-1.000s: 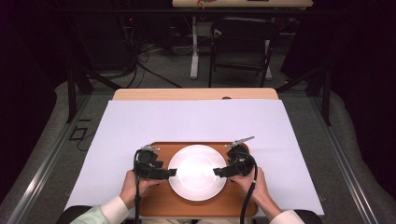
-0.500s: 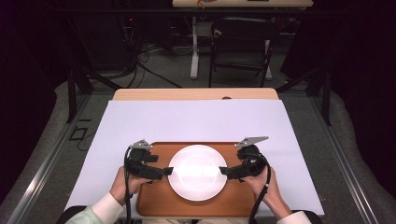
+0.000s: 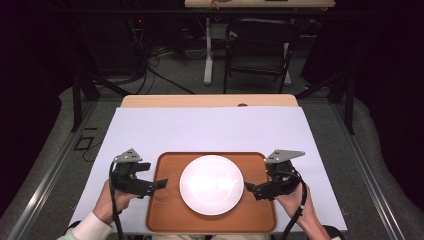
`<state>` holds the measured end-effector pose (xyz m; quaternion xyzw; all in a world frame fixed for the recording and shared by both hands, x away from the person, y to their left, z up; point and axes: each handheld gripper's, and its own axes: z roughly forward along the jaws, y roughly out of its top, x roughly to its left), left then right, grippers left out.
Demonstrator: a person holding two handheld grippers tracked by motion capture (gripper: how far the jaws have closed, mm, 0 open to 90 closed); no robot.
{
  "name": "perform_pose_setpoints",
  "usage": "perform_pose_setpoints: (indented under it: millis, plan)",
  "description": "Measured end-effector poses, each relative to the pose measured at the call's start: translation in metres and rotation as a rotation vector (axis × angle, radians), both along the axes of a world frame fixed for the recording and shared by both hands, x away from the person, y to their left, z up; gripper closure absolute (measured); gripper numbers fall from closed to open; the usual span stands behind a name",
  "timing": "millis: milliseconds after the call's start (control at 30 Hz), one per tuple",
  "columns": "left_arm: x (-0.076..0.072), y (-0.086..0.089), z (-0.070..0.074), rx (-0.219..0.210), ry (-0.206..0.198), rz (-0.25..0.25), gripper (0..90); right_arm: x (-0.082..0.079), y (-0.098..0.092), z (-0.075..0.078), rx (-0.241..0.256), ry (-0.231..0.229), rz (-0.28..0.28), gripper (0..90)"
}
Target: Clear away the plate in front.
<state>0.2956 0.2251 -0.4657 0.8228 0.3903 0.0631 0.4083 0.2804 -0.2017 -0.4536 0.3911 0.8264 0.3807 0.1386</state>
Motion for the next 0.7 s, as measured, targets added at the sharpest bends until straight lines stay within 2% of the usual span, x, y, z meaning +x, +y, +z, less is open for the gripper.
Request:
perform_pose_setpoints:
  millis: [167,400,700]
  plan:
    - [-0.01,0.017,0.004,0.001,-0.046,0.031,5.2,-0.008,-0.012,0.004,-0.006,-0.021,-0.021,0.0]
    - [-0.022,0.044,0.002,-0.002,-0.066,0.08,4.2,-0.024,-0.029,0.005,-0.011,-0.038,-0.054,0.0]
    - [-0.033,0.068,-0.007,0.001,-0.09,0.136,2.8,-0.044,-0.051,-0.009,-0.011,-0.018,-0.107,0.0]
